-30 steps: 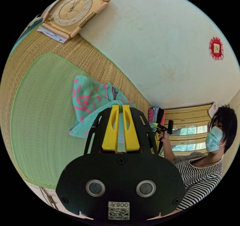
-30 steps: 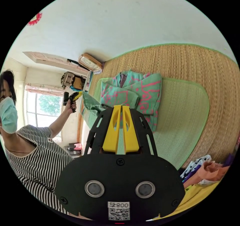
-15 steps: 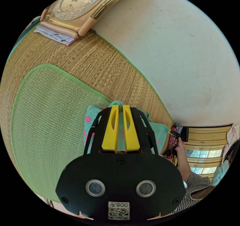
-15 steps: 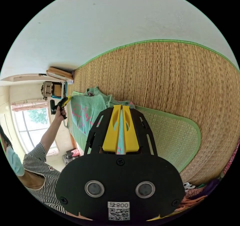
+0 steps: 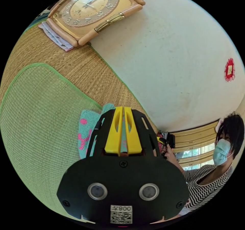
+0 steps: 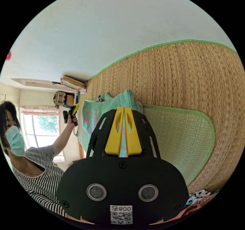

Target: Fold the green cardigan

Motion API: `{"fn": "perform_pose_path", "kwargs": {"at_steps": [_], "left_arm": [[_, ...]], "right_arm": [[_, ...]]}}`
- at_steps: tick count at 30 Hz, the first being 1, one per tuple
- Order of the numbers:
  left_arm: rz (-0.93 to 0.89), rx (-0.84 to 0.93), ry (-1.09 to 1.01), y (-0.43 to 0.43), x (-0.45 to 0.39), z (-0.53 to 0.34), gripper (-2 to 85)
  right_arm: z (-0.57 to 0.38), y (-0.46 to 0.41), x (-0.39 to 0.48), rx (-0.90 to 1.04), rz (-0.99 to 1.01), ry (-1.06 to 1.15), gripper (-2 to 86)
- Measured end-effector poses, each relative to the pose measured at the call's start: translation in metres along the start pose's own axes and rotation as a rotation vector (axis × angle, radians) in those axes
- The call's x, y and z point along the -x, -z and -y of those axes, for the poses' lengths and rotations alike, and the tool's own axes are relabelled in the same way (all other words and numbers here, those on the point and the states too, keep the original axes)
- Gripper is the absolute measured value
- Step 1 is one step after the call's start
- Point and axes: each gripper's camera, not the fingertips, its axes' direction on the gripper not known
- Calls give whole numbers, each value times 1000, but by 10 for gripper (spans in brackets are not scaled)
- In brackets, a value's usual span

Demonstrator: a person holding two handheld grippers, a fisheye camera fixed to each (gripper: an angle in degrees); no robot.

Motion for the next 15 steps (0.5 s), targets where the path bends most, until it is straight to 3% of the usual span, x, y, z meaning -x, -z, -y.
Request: {"fn": "perform_pose_path", "kwargs": {"at_steps": [3, 5, 6, 8, 15], "left_arm": [[168, 147, -109, -38, -24, -1, 5], [303, 206, -124, -59, -26, 1, 4], [406, 236, -134, -73, -25, 3, 3], [444, 251, -110, -89, -21, 5, 2], [380, 182, -85, -93, -32, 15, 1]], "right_arm": [[-5, -35, 48, 60, -166, 110, 1], [-8, -81, 66, 148, -470, 168, 1], [-8, -93, 68, 173, -519, 183, 1], [-13, -118, 79, 160, -615, 253, 1], [-15, -108, 81, 99, -509, 181, 1]]}}
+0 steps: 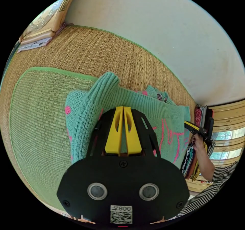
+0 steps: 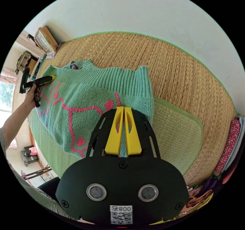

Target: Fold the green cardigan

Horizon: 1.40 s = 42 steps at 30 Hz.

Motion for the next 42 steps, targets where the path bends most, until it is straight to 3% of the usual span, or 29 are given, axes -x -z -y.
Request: {"fn": "perform_pose_path", "kwargs": {"at_steps": [3, 8, 9, 12, 18, 23, 28, 30, 35, 42], "left_arm": [[-64, -27, -108, 8, -22, 1, 1], [64, 111, -156, -32, -27, 8, 1], [46, 67, -149, -33, -25, 7, 1], [20, 71, -105, -33, -21, 10, 1], [-24, 36, -116, -29, -26, 8, 1], [-93, 37, -58, -34, -7, 10, 1], [33, -148, -24, 11, 16, 6, 2], [94, -137, 20, 12, 38, 9, 2], [45, -71, 60, -1, 64, 12, 1], [-108, -162, -42, 39, 57, -35, 2]], "right_arm": [[0, 19, 2, -35, 14, -41, 0], [-1, 55, 65, -180, 33, 39, 0], [1, 55, 74, -186, 41, 51, 0], [14, 43, 112, -158, 143, 132, 0], [45, -18, 145, -8, 70, 180, 0], [40, -18, 140, -30, 109, 171, 1], [21, 31, 77, -209, 48, 23, 1], [13, 39, 42, -246, -13, -82, 0], [8, 17, -24, -178, 103, -260, 1], [-16, 50, 17, -218, 43, -129, 1]]}}
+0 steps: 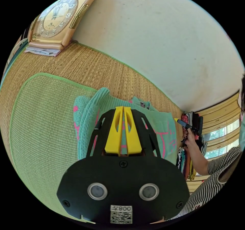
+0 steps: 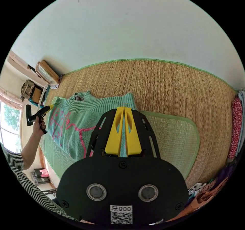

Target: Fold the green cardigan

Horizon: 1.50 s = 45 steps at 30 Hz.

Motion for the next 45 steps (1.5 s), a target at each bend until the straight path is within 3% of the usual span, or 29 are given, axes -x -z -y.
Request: {"fn": "perform_pose_path", "kwargs": {"at_steps": [7, 10, 14, 20, 23, 28, 33, 36, 40, 45], "left_arm": [[37, 71, 123, -3, 42, -58, 3], [-50, 46, 183, 2, 62, -62, 5], [-31, 9, 170, 33, 71, -72, 12], [-13, -168, 398, 93, 115, -133, 73], [-97, -164, 524, 89, 140, -163, 102], [-273, -136, 621, 59, 167, -181, 127], [-395, -167, 700, 35, 185, -197, 118], [-480, -230, 721, 27, 189, -209, 87], [-445, -260, 661, 31, 175, -214, 68], [-349, -234, 417, 39, 127, -202, 60]], "right_arm": [[-96, -30, 18, 238, -8, -31, 0], [-104, -41, 6, 196, 80, -98, 0], [-93, -37, 17, 215, 39, -71, 0], [-84, -26, 55, 141, 65, -7, 0], [-67, -37, 83, 111, 219, 51, 0], [-27, -74, 134, 116, 287, 186, 0], [-6, -140, 165, 273, 280, 215, 1], [-9, -162, 172, 257, 239, 239, 1], [-1, -173, 174, 282, 240, 237, 1], [7, -185, 173, 300, 255, 230, 1]]}}
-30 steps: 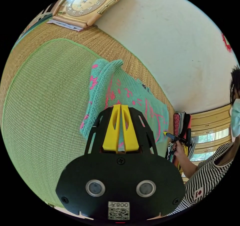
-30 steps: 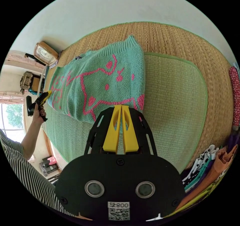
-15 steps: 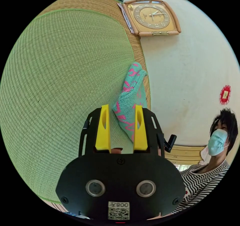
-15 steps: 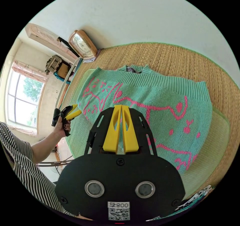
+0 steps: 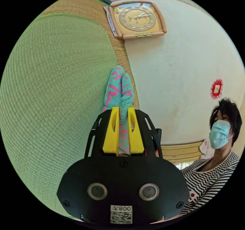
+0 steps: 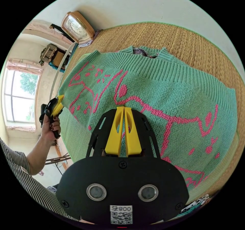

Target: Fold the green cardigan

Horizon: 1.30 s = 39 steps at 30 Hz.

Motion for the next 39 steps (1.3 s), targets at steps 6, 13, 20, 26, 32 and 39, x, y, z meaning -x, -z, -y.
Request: {"fn": "perform_pose_path", "kwargs": {"at_steps": [6, 13, 20, 26, 32, 39], "left_arm": [[151, 140, -330, -41, -64, -20, 58], [230, 225, -509, -87, -95, -62, 57], [340, 271, -614, -129, -112, -106, 57], [385, 274, -628, -160, -115, -133, 57], [462, 307, -711, -200, -126, -161, 57], [545, 335, -781, -243, -130, -190, 57]], "right_arm": [[9, 14, -17, -11, 104, -70, 5], [40, 46, -25, -169, 422, -58, 55], [129, 3, -13, -22, 551, 4, 108], [168, -32, 6, 104, 500, 26, 111], [187, -51, 42, 192, 365, 115, 133], [186, -67, 64, 239, 197, 174, 103]]}}
